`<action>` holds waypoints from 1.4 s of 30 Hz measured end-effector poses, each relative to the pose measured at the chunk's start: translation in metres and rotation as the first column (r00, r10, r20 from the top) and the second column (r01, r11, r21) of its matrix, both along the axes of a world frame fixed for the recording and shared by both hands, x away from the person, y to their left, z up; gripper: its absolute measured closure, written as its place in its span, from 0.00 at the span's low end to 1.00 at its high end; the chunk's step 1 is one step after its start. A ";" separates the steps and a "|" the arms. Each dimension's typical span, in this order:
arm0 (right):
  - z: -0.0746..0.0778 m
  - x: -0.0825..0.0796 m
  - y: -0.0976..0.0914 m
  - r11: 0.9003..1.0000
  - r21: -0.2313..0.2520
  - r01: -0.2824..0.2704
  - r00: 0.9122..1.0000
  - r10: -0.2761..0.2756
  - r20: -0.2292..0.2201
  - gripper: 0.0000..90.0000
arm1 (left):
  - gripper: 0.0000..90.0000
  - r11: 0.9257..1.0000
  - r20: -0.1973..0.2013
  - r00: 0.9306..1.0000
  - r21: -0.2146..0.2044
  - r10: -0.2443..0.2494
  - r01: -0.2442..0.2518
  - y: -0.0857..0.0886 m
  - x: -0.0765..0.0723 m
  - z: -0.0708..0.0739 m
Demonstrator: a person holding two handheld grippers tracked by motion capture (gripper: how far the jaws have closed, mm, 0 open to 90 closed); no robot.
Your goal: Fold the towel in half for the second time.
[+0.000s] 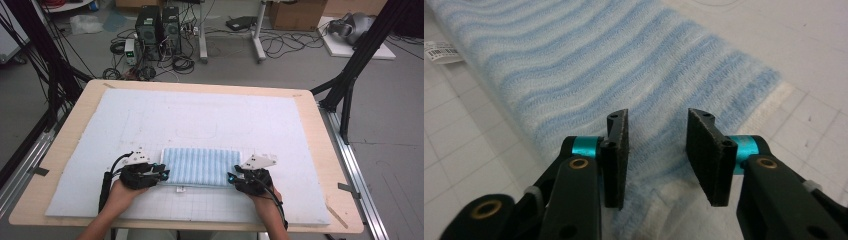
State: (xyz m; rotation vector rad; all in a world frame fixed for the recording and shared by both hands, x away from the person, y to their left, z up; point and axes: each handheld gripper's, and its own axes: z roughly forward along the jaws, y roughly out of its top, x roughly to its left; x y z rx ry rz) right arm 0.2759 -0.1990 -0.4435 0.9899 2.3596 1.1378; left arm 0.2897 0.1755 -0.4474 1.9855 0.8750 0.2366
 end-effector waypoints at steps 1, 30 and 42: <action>0.002 -0.001 -0.001 1.000 0.002 0.005 1.000 -0.005 0.012 0.63 | 0.70 1.000 0.014 1.000 -0.012 0.005 -0.005 0.002 0.001 0.001; 0.031 -0.005 -0.074 0.979 0.092 0.180 0.962 -0.194 0.191 0.13 | 0.20 0.964 0.246 0.960 -0.259 0.131 -0.065 0.050 0.018 0.035; 0.031 -0.007 -0.078 0.974 0.099 0.203 0.957 -0.219 0.189 0.13 | 0.21 0.965 0.253 0.959 -0.252 0.131 -0.065 0.050 0.017 0.036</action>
